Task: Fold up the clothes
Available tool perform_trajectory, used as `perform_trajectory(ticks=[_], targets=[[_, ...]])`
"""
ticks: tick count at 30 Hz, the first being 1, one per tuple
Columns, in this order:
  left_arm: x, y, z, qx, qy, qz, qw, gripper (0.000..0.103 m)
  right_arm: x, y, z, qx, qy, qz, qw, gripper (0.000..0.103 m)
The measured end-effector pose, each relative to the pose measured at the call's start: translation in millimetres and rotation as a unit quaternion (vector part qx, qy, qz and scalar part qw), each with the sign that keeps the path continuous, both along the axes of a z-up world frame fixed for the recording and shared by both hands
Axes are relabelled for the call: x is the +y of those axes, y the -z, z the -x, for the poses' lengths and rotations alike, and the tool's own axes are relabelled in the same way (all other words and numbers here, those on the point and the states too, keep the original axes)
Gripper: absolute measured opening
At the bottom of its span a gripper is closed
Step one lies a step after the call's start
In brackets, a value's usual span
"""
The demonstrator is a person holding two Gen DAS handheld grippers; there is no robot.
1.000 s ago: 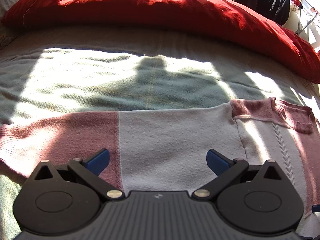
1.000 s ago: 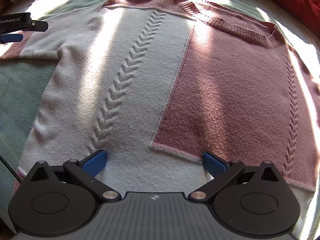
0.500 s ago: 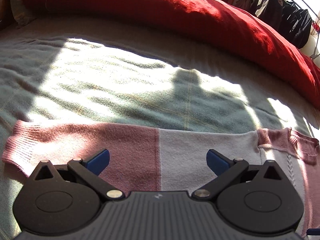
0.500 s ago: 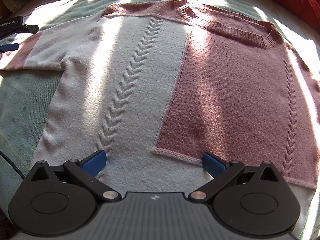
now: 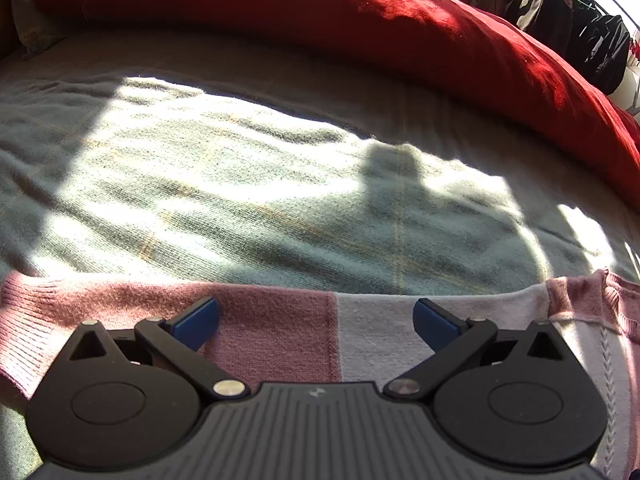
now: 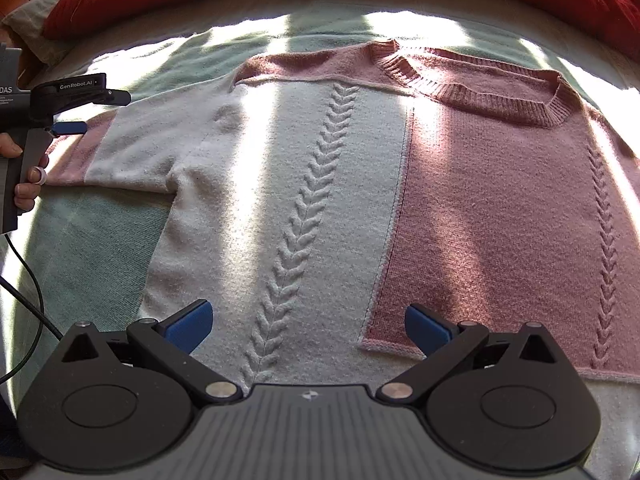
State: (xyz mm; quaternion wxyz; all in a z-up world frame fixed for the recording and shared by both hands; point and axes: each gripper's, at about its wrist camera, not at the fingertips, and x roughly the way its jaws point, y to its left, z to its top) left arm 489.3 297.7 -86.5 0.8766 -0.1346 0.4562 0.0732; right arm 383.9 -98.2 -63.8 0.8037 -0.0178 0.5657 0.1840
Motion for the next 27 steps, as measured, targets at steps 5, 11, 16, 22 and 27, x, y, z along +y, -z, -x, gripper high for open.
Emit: perform_trajectory(ticks=[5, 11, 16, 22, 27], targets=[[19, 2, 1, 0.009, -0.034, -0.026, 0.999, 0.102, 8, -4, -2, -0.004, -0.014, -0.006, 1.0, 0.103], [32, -8, 31, 0.003, -0.042, -0.019, 0.9989, 0.102, 15, -7, -5, -0.013, -0.029, -0.007, 0.999, 0.103], [48, -1, 46, 0.029, -0.109, -0.053, 0.9922, 0.102, 23, -5, -6, -0.002, -0.045, -0.008, 0.999, 0.103], [65, -6, 56, 0.009, -0.126, -0.009, 0.992, 0.102, 29, -4, -3, 0.003, -0.058, -0.012, 0.998, 0.103], [77, 3, 34, 0.012, -0.137, -0.023, 0.9903, 0.102, 32, -5, -3, 0.004, -0.063, -0.015, 0.998, 0.103]])
